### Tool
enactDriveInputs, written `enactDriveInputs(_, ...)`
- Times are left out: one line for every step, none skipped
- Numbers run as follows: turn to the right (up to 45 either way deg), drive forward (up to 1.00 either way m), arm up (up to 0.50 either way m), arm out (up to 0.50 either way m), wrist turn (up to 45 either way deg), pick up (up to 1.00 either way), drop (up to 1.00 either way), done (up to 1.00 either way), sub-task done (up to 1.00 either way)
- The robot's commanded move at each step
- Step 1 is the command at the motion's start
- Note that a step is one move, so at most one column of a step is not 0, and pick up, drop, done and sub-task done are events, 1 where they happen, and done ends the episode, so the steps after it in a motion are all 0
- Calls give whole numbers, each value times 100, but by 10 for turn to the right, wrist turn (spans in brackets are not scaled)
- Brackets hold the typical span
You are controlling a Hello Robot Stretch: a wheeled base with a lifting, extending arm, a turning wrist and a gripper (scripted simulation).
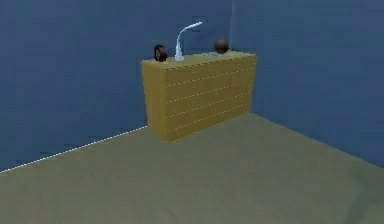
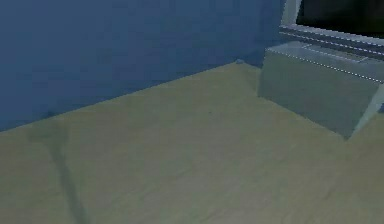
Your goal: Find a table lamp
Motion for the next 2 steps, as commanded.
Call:
enactDriveInputs(0, 100, 0, 0, 0, 0, 0, 0, 0)
enactDriveInputs(0, 70, 0, 0, 0, 0, 0, 0, 0)
